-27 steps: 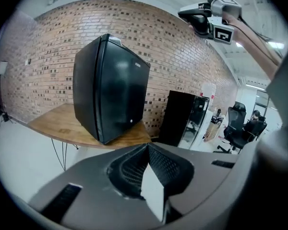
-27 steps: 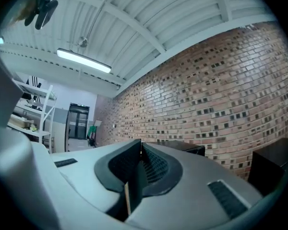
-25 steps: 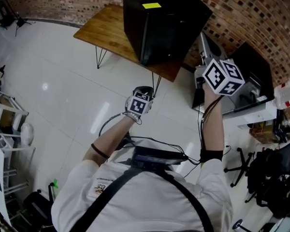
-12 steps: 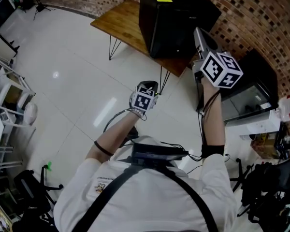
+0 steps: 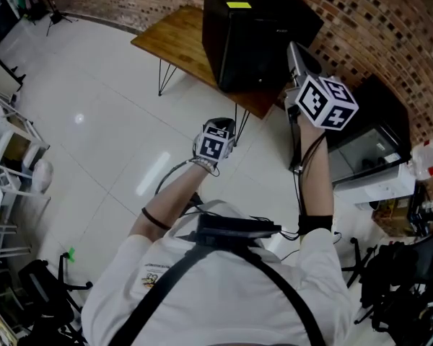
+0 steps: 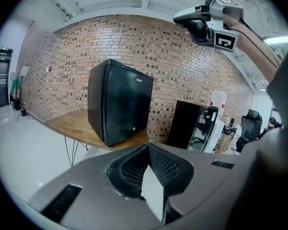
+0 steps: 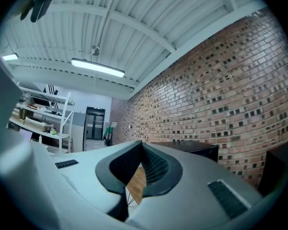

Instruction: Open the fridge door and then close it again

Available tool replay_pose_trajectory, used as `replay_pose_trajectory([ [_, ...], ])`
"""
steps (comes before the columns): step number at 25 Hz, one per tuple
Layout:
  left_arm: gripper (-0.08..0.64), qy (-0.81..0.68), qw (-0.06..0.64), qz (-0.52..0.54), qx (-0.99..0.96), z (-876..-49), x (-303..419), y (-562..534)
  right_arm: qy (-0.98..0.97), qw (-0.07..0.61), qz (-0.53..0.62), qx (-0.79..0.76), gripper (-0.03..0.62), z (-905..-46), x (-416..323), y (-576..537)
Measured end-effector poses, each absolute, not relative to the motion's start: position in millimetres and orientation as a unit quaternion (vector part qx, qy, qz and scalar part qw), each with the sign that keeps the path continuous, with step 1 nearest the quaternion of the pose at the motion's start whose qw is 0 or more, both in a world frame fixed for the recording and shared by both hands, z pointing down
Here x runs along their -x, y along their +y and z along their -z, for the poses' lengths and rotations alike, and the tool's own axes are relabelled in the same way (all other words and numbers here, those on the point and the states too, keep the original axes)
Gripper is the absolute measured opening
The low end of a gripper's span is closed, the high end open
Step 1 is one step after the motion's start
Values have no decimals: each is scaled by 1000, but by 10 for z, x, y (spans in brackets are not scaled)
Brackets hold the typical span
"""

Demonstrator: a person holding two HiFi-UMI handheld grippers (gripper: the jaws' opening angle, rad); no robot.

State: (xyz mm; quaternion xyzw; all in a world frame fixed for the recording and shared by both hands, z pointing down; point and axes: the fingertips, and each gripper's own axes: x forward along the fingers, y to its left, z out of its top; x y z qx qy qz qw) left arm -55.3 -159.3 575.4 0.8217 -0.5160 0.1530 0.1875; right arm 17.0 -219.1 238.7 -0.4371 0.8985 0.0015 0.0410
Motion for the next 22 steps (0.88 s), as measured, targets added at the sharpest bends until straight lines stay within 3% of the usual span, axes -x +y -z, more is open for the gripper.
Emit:
replay_pose_trajectory([
  [22, 0, -518, 187, -149, -821, -5684, 673, -1791, 905, 41, -5, 424, 8, -2327, -16, -2284],
])
